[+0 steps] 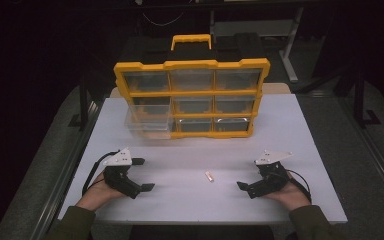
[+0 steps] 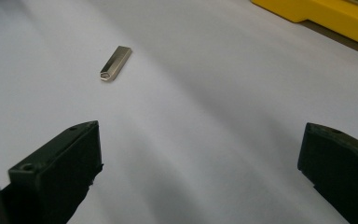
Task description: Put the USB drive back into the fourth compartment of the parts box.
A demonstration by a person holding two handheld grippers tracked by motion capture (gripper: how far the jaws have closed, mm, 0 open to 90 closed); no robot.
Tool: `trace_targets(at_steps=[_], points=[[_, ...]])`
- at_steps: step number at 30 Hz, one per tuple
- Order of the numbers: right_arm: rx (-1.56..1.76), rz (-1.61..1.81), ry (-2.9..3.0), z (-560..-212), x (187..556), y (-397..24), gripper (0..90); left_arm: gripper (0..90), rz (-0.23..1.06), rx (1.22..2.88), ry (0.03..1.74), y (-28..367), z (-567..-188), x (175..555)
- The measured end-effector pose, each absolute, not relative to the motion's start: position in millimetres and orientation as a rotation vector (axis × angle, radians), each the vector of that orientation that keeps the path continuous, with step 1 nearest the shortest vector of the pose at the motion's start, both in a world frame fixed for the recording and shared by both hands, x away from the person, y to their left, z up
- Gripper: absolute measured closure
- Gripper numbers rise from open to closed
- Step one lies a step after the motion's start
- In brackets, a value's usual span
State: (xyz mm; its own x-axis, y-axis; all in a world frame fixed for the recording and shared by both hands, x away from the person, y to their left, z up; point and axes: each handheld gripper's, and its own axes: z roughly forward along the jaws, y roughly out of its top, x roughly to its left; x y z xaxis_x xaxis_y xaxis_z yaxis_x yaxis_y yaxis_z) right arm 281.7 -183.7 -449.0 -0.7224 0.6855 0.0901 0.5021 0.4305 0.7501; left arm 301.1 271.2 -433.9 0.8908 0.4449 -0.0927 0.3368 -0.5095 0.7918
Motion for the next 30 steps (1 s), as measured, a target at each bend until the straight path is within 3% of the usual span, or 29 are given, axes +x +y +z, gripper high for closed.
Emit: trace_targets(at_steps=[30], points=[[0.998, 1.169, 2.510, -438, 287, -171, 0.0, 0.0, 0.131, 2.153, 0.539, 270, -433, 297]])
